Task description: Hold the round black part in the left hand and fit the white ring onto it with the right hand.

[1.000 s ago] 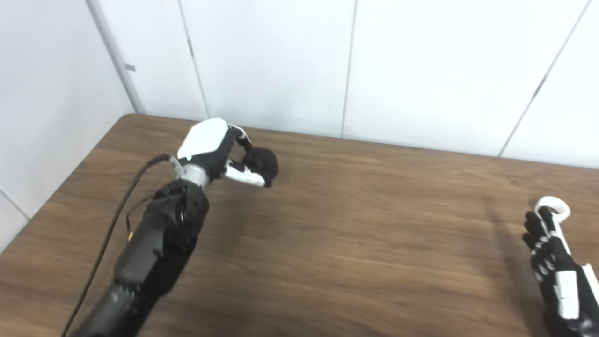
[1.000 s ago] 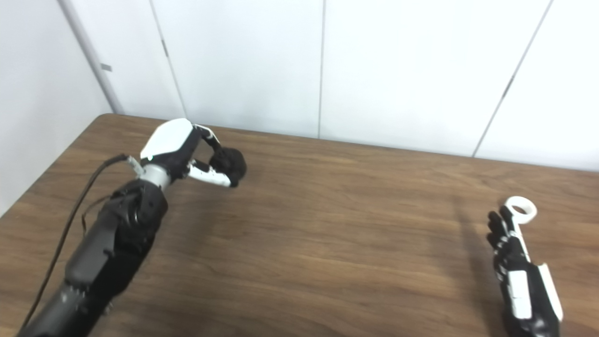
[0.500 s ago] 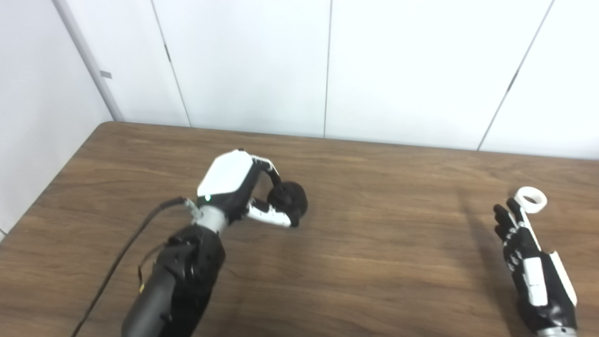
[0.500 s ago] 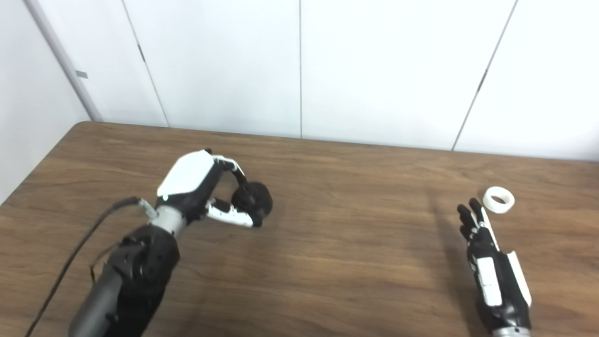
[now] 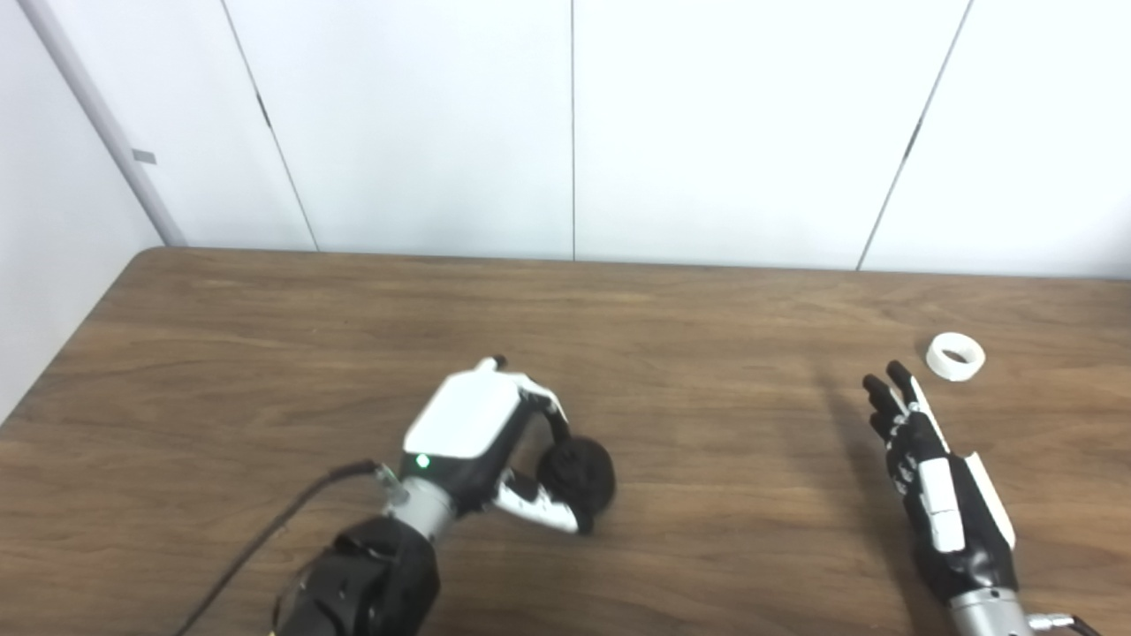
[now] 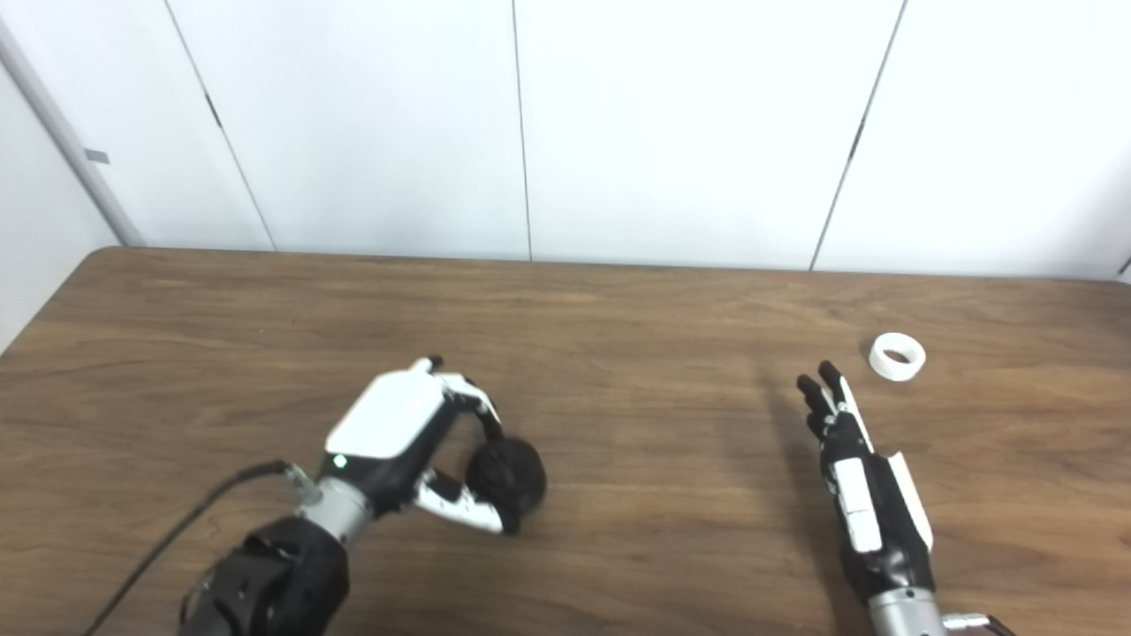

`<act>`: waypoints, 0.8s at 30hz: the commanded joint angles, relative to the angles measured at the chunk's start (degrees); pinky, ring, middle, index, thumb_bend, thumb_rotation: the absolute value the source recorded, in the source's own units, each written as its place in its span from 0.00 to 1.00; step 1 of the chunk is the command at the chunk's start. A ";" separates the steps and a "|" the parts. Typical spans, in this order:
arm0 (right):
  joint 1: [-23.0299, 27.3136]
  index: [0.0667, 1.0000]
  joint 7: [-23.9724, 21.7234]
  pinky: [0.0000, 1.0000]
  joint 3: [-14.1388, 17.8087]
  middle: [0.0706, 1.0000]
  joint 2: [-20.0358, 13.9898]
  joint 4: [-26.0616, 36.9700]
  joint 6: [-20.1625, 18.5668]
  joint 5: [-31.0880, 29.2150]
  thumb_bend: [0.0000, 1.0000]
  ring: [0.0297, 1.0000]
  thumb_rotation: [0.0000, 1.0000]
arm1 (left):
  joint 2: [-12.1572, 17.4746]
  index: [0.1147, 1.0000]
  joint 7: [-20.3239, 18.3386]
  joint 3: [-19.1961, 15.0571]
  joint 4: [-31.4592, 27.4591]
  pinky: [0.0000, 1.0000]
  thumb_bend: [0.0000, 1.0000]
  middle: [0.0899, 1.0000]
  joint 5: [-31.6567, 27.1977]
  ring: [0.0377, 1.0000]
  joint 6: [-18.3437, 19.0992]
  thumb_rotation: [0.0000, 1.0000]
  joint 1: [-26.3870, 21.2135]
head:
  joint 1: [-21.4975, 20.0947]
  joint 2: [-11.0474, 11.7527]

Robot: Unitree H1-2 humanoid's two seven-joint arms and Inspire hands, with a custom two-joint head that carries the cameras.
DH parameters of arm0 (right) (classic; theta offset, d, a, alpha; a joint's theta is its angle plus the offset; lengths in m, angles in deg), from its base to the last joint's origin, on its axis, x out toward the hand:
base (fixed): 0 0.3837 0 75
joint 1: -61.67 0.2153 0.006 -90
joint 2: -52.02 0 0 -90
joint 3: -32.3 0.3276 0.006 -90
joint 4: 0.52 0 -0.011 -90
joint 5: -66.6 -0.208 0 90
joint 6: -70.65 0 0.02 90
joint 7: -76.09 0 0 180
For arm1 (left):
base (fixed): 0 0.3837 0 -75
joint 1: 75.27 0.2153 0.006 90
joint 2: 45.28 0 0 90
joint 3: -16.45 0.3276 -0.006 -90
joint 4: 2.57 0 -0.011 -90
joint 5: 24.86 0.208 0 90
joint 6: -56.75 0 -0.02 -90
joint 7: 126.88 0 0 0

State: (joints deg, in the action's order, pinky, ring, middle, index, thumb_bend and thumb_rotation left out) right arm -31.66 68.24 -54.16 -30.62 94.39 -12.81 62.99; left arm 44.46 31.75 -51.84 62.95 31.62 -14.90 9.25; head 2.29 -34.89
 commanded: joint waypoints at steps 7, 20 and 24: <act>-1.71 1.00 1.17 1.00 -1.62 0.96 2.89 0.47 -1.25 0.52 0.60 1.00 1.00 | -2.51 0.42 2.64 1.37 2.00 1.00 0.52 0.72 3.60 0.84 -3.56 0.05 0.62 | -1.40 -1.28; -1.51 1.00 1.91 1.00 -2.02 0.95 3.91 2.98 -3.70 1.01 0.62 1.00 1.00 | -4.11 0.42 4.59 2.48 4.98 1.00 0.52 0.73 6.47 0.86 -5.78 0.05 3.44 | -3.20 -3.33; -1.38 1.00 1.85 1.00 -2.07 0.96 3.88 3.20 -3.71 1.20 0.61 1.00 1.00 | -4.15 0.42 3.48 2.83 4.73 1.00 0.52 0.74 8.13 0.86 -5.47 0.05 4.06 | -3.51 -3.71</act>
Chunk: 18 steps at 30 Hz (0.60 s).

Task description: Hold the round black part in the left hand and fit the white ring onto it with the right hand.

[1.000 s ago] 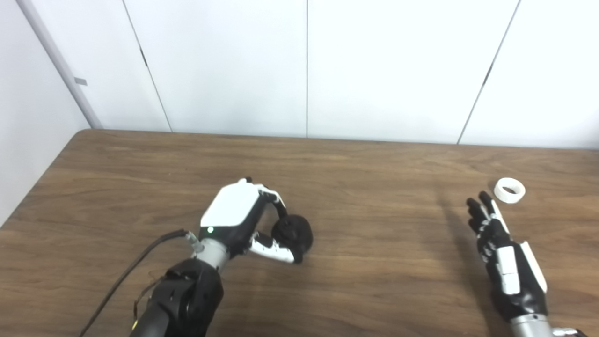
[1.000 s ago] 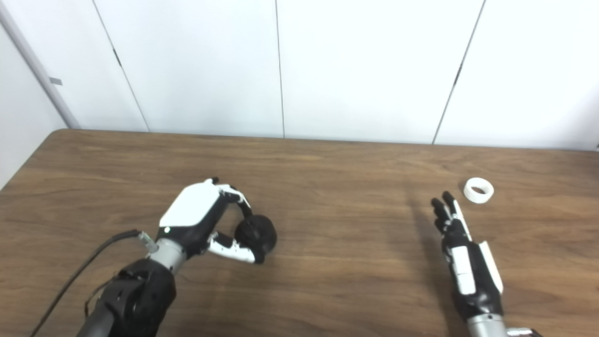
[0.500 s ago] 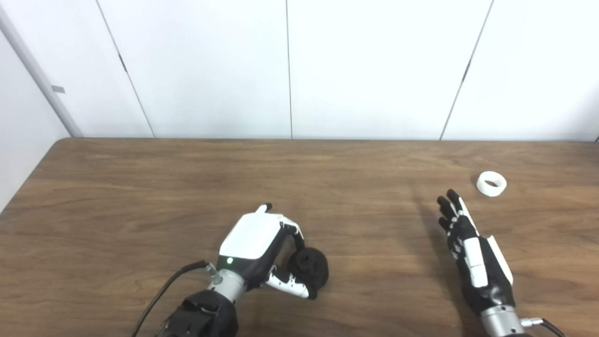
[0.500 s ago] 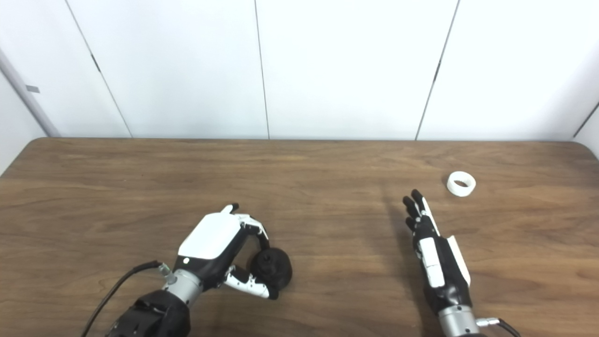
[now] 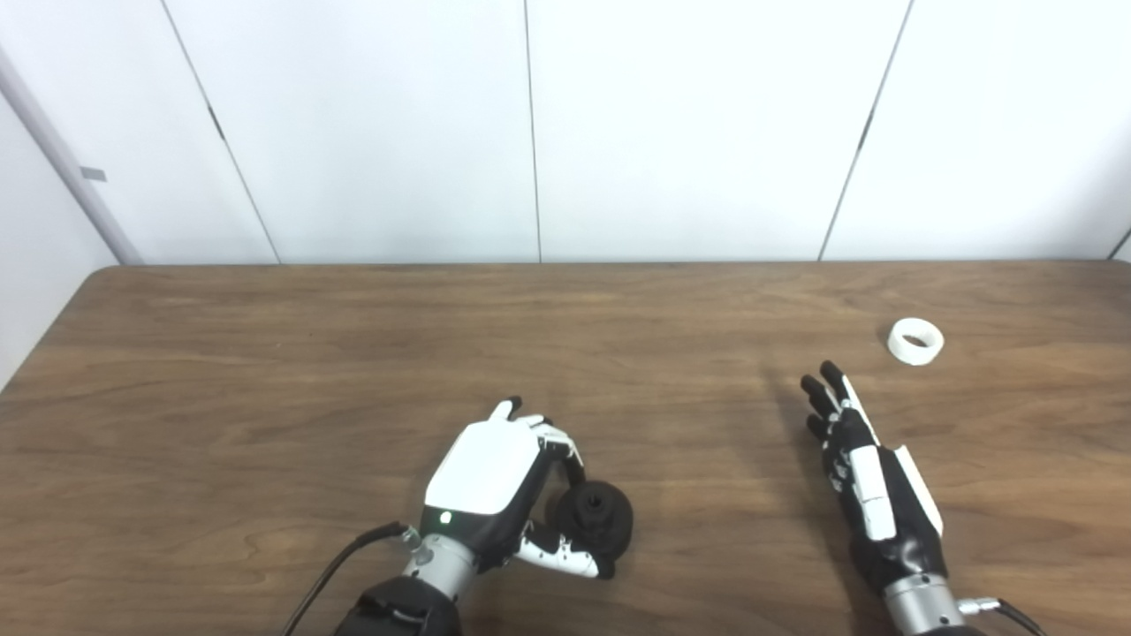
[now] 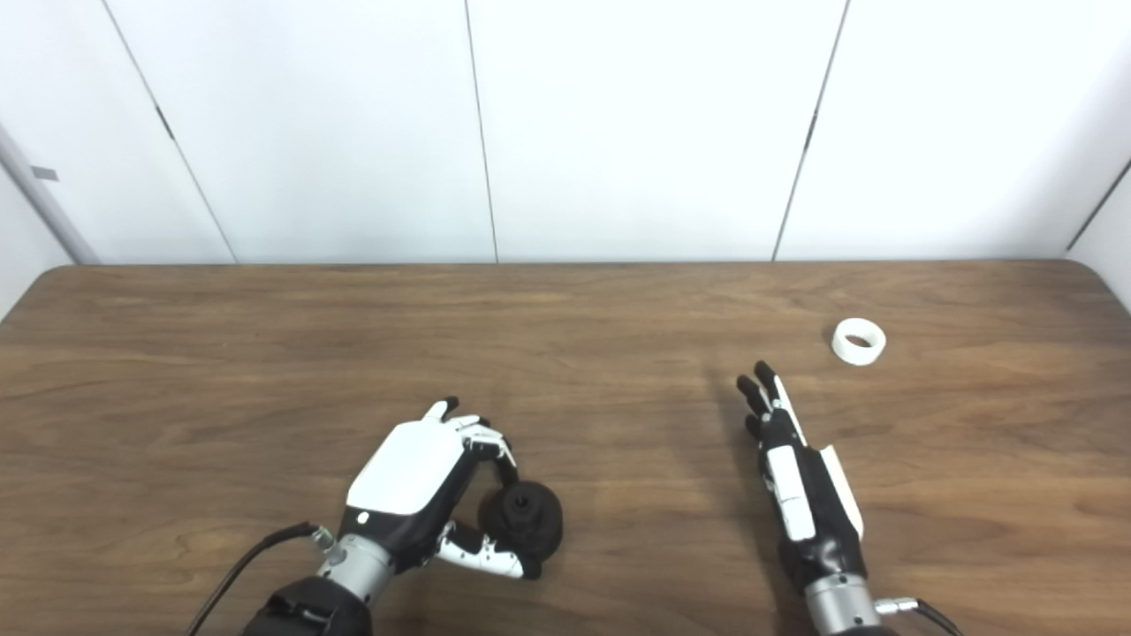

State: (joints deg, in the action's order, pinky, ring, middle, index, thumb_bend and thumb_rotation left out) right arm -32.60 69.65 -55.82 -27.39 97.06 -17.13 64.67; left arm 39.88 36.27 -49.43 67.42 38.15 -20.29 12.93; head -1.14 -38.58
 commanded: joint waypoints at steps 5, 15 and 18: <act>-0.41 1.00 0.71 1.00 -0.48 0.95 0.85 1.46 -0.68 -0.24 0.63 1.00 1.00 | 0.13 0.42 -1.96 0.59 0.20 1.00 0.52 0.74 2.67 0.87 0.17 0.05 0.89 | -0.46 -0.46; -0.09 1.00 1.45 1.00 -0.79 0.95 1.08 2.98 -1.98 0.68 0.63 1.00 1.00 | 0.01 0.42 -0.66 0.60 1.10 1.00 0.52 0.73 3.17 0.86 -0.93 0.05 1.20 | -0.98 -2.16; -0.05 1.00 1.65 1.00 -0.79 0.95 1.02 3.18 -2.29 0.64 0.62 1.00 1.00 | -0.02 0.41 -0.42 0.65 1.27 1.00 0.52 0.73 3.06 0.86 -1.03 0.05 1.35 | -0.98 -2.16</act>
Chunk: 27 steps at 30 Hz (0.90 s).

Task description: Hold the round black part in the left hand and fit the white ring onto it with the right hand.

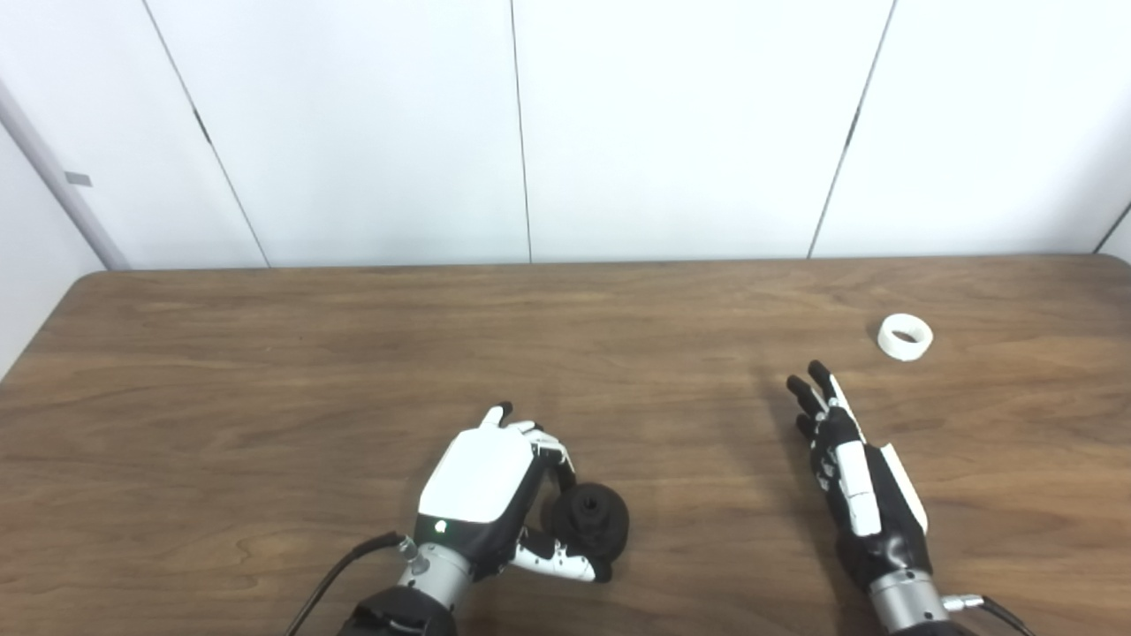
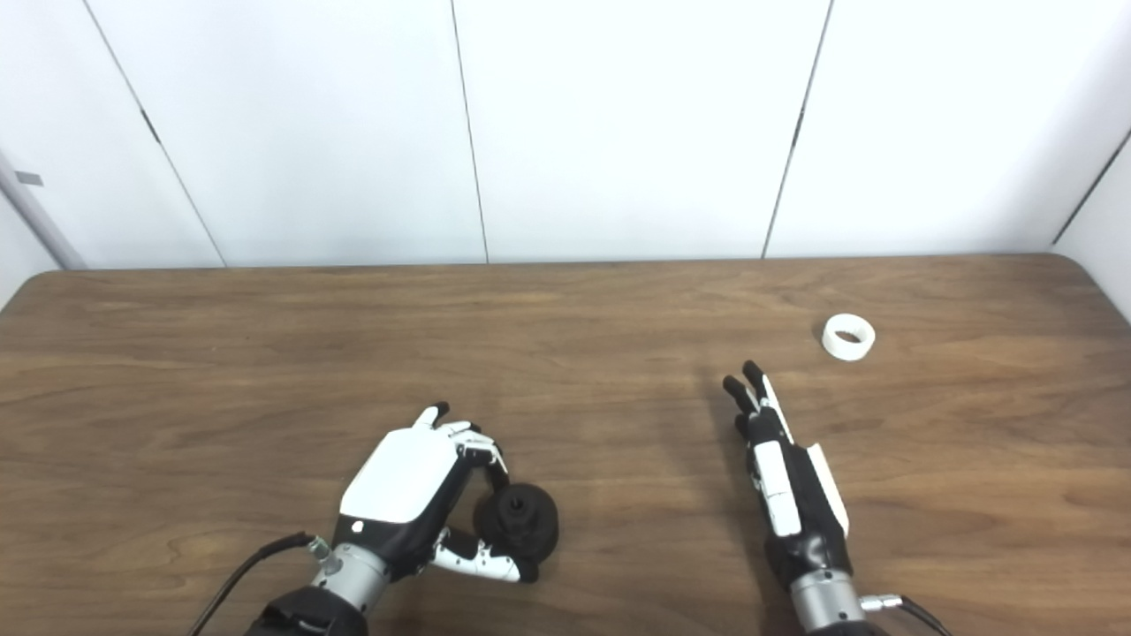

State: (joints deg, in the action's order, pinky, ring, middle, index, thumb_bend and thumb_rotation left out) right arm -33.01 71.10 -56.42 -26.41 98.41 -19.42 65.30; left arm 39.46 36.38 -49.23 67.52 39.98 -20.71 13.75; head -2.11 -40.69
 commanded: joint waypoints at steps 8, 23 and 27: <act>1.30 0.99 1.38 1.00 0.35 0.94 0.14 3.52 -1.94 -0.09 0.64 0.99 1.00 | 0.75 0.42 -1.83 0.07 0.48 1.00 0.52 0.74 1.05 0.86 -0.30 0.05 0.04 | -0.84 -2.42; 2.77 0.99 2.67 1.00 3.60 0.94 -2.49 11.61 -10.21 -0.42 0.65 0.98 1.00 | 1.06 0.42 -3.96 -0.16 0.17 1.00 0.52 0.74 1.91 0.86 -0.02 0.06 -0.30 | -2.23 -4.98; 4.14 0.99 2.52 1.00 5.07 0.94 -3.79 11.79 -10.51 -1.22 0.60 0.97 1.00 | 0.89 0.42 -3.99 -0.15 0.19 1.00 0.52 0.73 2.13 0.85 -0.05 0.06 -0.35 | -2.47 -5.62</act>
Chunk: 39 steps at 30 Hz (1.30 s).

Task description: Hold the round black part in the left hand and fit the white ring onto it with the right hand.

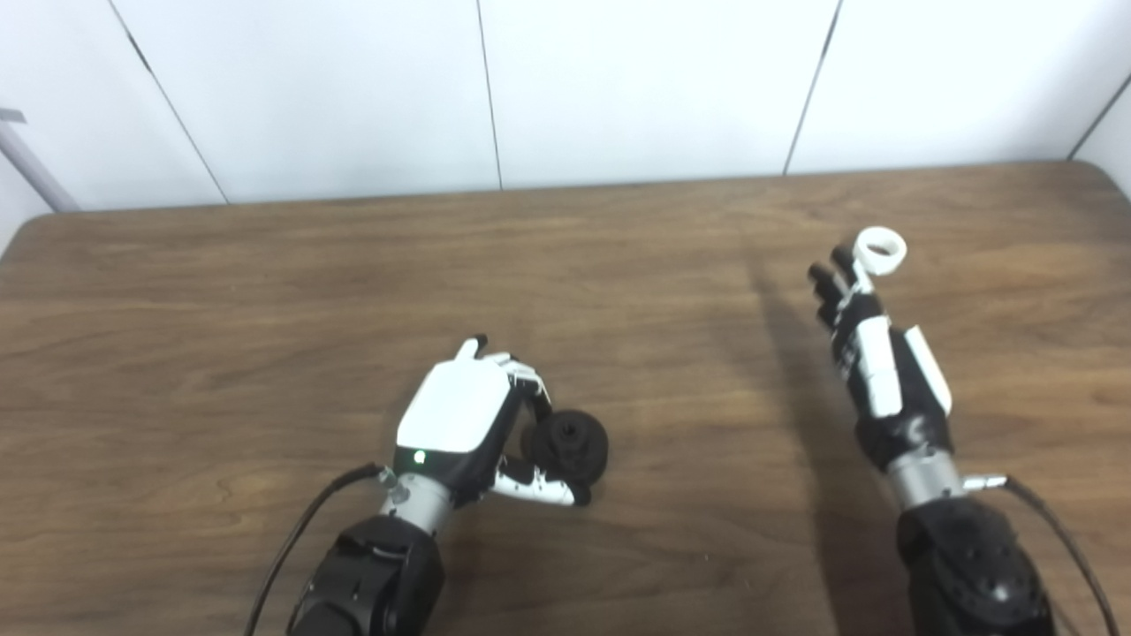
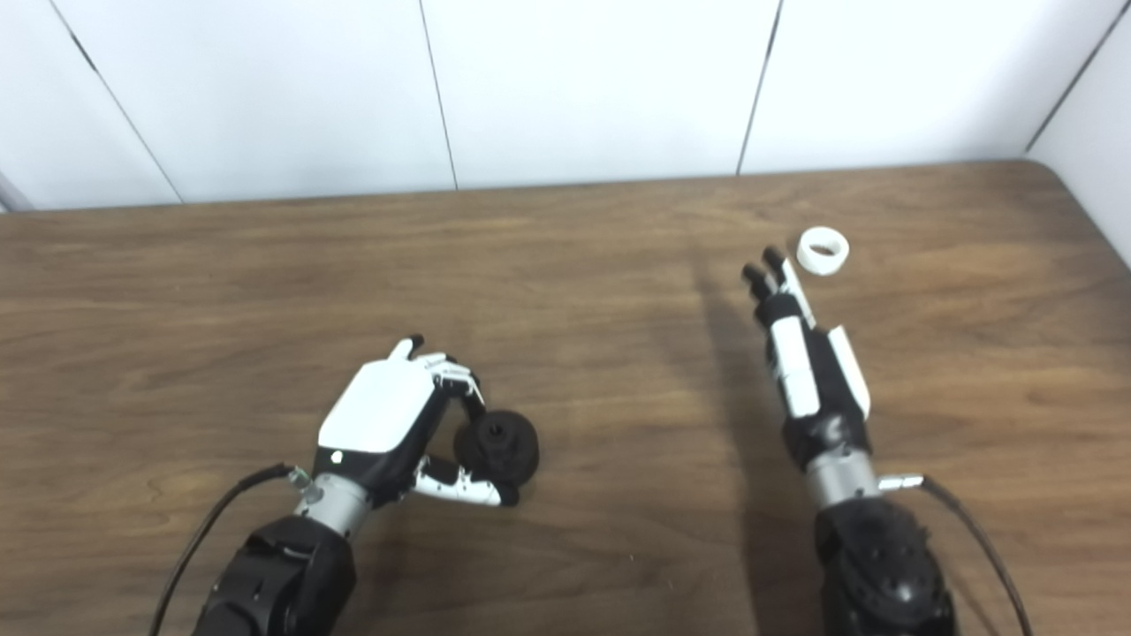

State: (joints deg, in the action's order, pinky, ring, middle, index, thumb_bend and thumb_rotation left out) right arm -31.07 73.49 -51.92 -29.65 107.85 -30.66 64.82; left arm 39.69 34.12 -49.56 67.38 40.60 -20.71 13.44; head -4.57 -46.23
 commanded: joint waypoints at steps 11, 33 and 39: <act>7.34 0.96 0.88 1.00 2.59 0.92 -5.36 3.43 -4.69 2.36 0.55 0.94 0.94 | 1.05 0.42 -1.31 -0.05 0.67 1.00 0.52 0.72 1.73 0.85 -0.49 0.06 0.12 | -2.33 -0.26; 21.83 0.84 -0.48 0.89 -4.89 0.89 -22.38 -10.75 -11.16 29.27 0.74 0.89 0.49 | 1.61 0.42 -0.51 -0.92 1.55 1.00 0.52 0.73 1.29 0.85 -1.13 0.06 0.98 | -5.63 1.55; 25.75 0.83 -1.25 0.99 -7.31 0.91 -24.78 -18.65 -9.16 31.77 0.77 0.95 0.39 | 1.77 0.42 -0.62 -1.41 1.17 1.00 0.53 0.73 0.86 0.85 -1.46 0.06 1.27 | -7.16 1.78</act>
State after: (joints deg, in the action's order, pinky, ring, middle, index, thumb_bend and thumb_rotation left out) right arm -8.20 71.87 -59.03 -52.44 88.67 -41.86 95.45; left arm 40.16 34.60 -50.68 67.50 41.18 -22.28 13.91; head -11.78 -44.39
